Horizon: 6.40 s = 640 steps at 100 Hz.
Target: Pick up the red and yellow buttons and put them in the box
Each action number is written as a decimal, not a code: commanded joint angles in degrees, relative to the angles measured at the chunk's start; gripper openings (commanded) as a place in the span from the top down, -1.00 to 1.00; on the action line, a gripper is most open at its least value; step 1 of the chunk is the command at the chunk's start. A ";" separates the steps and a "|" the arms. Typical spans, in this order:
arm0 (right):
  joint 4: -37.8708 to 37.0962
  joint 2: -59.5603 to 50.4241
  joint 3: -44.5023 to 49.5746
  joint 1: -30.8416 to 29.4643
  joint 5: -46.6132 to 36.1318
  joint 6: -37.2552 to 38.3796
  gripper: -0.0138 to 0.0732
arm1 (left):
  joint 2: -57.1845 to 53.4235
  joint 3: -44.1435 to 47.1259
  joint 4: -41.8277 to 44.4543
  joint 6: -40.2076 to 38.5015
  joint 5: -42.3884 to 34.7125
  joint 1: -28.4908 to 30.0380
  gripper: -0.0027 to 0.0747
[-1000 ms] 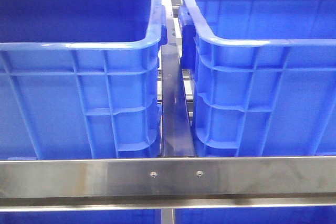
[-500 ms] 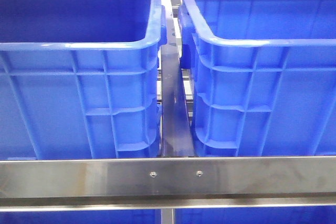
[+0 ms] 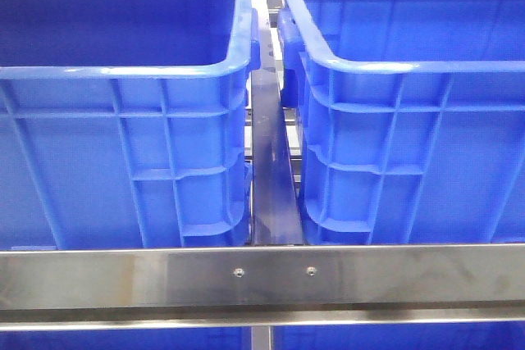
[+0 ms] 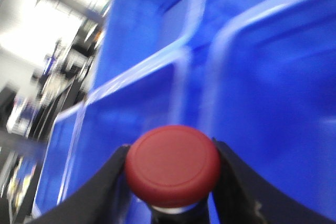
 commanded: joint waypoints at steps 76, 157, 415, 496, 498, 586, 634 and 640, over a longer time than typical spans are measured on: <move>11.89 14.41 0.87 -10.14 -9.05 5.26 0.43 | -0.20 -1.55 1.38 -0.05 -3.80 -0.44 0.98; 11.89 22.75 -7.64 -10.14 -7.44 11.68 0.43 | -0.20 -1.55 1.38 -0.05 -3.80 -0.44 0.98; -13.64 -28.08 13.52 -0.33 -31.35 -24.62 -0.46 | -0.20 -1.55 1.38 -0.05 -6.70 -0.44 0.98; -13.59 -66.95 39.64 -0.33 -32.75 -26.46 0.61 | -0.20 -1.55 1.38 -0.05 -6.82 -0.44 0.98; -13.59 -67.03 39.66 -0.33 -32.75 -26.46 0.67 | -0.20 -1.55 1.38 -0.05 -6.82 -0.44 0.98; -13.53 -67.03 39.97 -0.33 -32.76 -26.46 0.84 | 1.28 -1.55 4.28 -6.62 -9.33 -0.18 -0.49; -13.53 -67.03 39.97 -0.33 -32.79 -26.46 0.84 | 25.25 -10.84 6.37 -13.27 -12.03 17.05 -0.49; -13.53 -67.03 39.97 -0.33 -32.79 -26.46 0.84 | 28.32 -11.86 3.25 -10.69 -13.35 19.51 -0.49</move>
